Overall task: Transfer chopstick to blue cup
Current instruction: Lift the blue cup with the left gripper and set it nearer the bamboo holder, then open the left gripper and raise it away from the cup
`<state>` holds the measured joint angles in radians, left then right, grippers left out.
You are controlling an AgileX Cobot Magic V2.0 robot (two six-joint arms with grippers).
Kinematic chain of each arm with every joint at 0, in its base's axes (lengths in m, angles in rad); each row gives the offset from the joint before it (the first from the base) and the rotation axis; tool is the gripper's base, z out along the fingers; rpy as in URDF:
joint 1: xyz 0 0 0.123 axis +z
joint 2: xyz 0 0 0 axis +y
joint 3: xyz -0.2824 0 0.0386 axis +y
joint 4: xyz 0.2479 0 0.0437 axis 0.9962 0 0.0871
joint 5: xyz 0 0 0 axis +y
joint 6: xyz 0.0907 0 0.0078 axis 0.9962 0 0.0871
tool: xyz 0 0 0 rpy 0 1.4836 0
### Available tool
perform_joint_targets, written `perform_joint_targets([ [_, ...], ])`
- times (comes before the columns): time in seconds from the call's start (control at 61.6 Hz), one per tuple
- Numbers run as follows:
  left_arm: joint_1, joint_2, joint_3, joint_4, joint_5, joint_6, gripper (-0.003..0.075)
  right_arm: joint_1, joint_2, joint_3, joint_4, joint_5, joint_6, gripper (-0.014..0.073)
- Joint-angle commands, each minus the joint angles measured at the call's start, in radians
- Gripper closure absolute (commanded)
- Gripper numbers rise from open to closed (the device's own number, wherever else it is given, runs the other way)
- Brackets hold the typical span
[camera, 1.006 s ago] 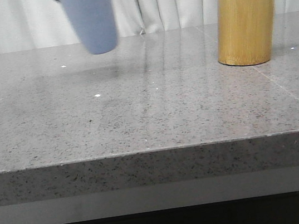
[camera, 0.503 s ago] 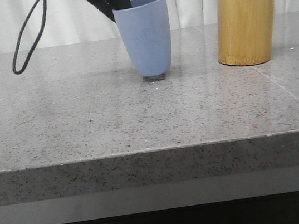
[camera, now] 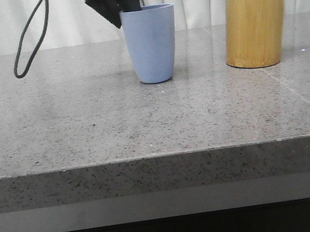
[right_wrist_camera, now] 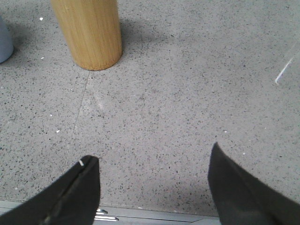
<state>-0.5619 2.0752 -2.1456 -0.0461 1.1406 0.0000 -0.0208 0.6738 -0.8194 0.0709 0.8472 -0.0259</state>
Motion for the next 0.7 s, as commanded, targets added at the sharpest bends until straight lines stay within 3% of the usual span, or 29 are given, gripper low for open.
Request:
perform_joint_targets([
  [0.0,-0.009,-0.057,-0.034,-0.014,-0.058,0.000,0.0384,-0.007,0.001,-0.031,-0.002,-0.058,-0.009,0.0084],
  [0.422,-0.007,-0.154,-0.077,-0.014,0.017,0.000,0.0384,-0.007,0.001,-0.031,0.049,-0.148,-0.009,0.0084],
  [0.552,-0.007,-0.255,-0.008,-0.011,0.017,0.000,0.0384,-0.007,0.026,-0.022,0.059,-0.202,0.026,0.0084],
  [0.681,-0.007,-0.407,0.173,-0.008,-0.074,0.000,0.0384,-0.007,0.097,-0.022,0.074,-0.257,0.072,0.0084],
])
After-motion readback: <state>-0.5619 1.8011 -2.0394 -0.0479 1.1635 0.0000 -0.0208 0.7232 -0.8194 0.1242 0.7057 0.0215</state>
